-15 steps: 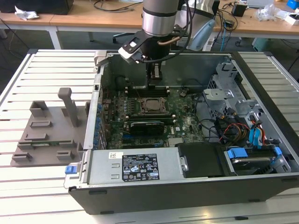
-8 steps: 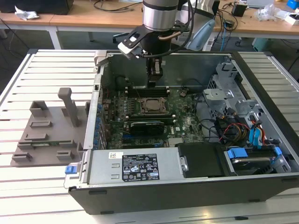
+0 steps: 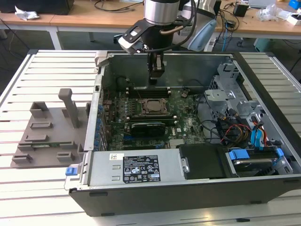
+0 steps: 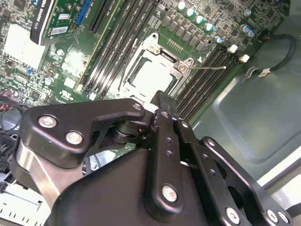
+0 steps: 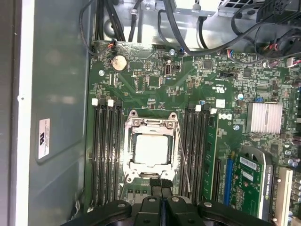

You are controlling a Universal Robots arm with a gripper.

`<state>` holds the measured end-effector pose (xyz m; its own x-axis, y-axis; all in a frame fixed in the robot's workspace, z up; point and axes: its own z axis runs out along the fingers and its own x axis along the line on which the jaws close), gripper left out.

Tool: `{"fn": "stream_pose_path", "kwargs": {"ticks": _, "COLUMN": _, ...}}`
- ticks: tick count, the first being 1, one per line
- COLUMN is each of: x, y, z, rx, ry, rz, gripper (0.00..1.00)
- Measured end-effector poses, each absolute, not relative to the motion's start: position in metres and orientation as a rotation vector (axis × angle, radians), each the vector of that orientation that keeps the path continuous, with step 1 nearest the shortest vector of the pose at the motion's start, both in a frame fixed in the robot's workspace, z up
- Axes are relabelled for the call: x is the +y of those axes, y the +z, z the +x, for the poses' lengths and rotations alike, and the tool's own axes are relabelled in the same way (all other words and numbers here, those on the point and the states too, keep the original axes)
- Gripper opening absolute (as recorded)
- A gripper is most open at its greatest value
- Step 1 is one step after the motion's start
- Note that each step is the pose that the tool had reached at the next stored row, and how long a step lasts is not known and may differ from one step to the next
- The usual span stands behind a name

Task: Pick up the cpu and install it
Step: 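Install the first cpu locking lever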

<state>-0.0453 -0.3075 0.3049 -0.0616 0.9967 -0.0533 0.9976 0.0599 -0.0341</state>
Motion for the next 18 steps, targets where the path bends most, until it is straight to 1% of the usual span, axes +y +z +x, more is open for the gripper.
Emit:
{"fn": "stream_pose_path", "kwargs": {"ticks": 3, "x": -0.3075, "y": 0.3117, "z": -0.0453, "rx": 2.276, "ry": -0.096, "rz": 2.141, "gripper": 0.11}}
{"fn": "stream_pose_path", "kwargs": {"ticks": 18, "x": -0.3075, "y": 0.3128, "z": -0.0453, "rx": 2.275, "ry": -0.096, "rz": 2.141, "gripper": 0.11}}
